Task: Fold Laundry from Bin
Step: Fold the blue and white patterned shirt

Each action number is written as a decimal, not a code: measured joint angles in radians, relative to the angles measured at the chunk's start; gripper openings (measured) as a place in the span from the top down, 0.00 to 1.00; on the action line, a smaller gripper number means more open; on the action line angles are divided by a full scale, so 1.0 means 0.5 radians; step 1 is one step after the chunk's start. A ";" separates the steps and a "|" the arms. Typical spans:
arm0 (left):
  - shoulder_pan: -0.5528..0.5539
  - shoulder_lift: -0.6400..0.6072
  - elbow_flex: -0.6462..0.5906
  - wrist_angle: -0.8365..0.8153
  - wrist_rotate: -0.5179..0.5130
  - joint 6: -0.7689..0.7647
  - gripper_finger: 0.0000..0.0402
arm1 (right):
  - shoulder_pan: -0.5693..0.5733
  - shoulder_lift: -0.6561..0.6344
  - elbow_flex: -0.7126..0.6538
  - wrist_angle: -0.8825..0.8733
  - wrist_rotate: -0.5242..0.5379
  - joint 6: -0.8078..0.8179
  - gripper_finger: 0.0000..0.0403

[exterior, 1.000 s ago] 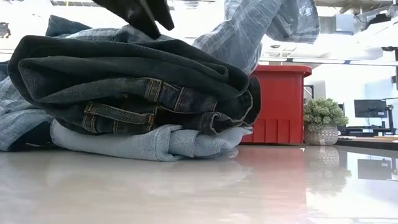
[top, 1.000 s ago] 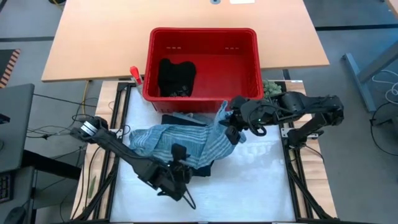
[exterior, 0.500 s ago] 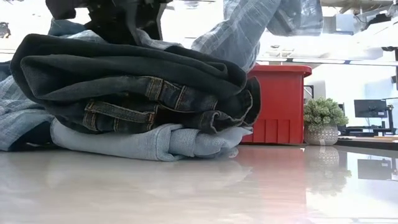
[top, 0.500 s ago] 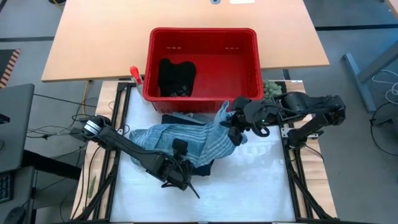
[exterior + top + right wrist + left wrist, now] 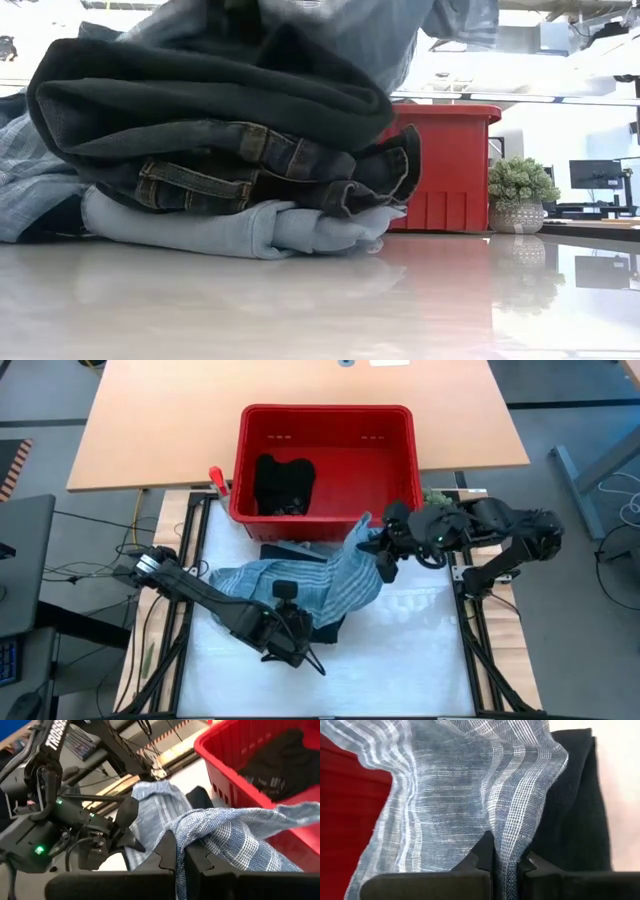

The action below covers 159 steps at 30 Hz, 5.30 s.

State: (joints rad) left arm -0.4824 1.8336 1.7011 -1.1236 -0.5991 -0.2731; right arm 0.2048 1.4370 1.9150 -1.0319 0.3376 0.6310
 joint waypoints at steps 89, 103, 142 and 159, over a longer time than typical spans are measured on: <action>-0.933 -1.142 -0.113 2.527 -0.466 0.382 1.00 | -1.279 0.553 0.705 -0.066 -1.791 -0.951 0.33; -0.678 -1.143 -0.113 2.749 -0.550 0.449 1.00 | 0.433 0.216 0.712 -0.052 0.114 -1.790 0.40; -0.640 -1.173 -0.091 2.807 -0.381 0.524 1.00 | 0.701 0.226 -0.323 1.362 0.536 -0.846 0.43; -0.641 -1.173 -0.091 2.818 -0.459 0.522 1.00 | 0.538 0.270 -1.201 3.206 -0.037 -1.307 0.38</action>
State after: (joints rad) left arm -0.8028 1.2472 1.6554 0.2855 -0.8284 -0.0121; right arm 0.4738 1.5719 1.3144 0.5713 0.3191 -0.0224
